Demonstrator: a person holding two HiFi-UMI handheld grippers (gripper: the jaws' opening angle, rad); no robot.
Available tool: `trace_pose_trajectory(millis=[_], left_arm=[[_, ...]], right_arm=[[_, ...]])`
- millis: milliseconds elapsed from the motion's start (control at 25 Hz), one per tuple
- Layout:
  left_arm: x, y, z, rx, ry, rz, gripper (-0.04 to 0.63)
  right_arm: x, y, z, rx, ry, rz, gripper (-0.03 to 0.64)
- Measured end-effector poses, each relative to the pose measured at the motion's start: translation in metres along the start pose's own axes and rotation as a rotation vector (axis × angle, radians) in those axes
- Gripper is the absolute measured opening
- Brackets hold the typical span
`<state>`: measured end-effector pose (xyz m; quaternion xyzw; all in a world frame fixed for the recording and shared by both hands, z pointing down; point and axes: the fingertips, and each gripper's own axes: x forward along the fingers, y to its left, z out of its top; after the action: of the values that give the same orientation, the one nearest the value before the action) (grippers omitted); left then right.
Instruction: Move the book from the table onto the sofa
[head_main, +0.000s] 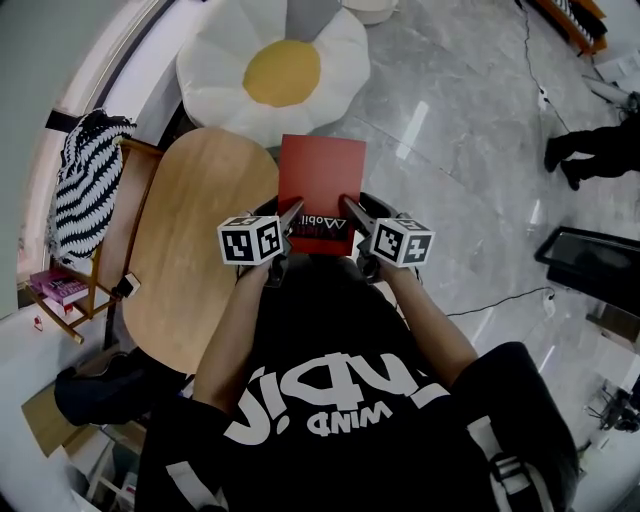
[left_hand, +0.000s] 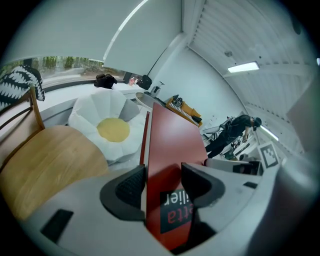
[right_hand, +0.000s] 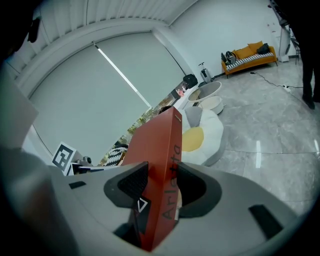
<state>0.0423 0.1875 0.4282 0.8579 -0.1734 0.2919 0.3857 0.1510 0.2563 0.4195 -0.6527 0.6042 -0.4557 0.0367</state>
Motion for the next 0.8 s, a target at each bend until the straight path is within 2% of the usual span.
trace_pose_trajectory(millis=[400, 800], left_arm=[[0.029, 0.0, 0.031, 0.006, 0.002, -0.003, 0.236], [0.069, 0.019, 0.074, -0.018, 0.017, -0.021, 0.236]], right_arm=[[0.016, -0.019, 0.032, 0.006, -0.017, -0.015, 0.175], [0.055, -0.04, 0.076, 0.007, -0.018, -0.032, 0.173]])
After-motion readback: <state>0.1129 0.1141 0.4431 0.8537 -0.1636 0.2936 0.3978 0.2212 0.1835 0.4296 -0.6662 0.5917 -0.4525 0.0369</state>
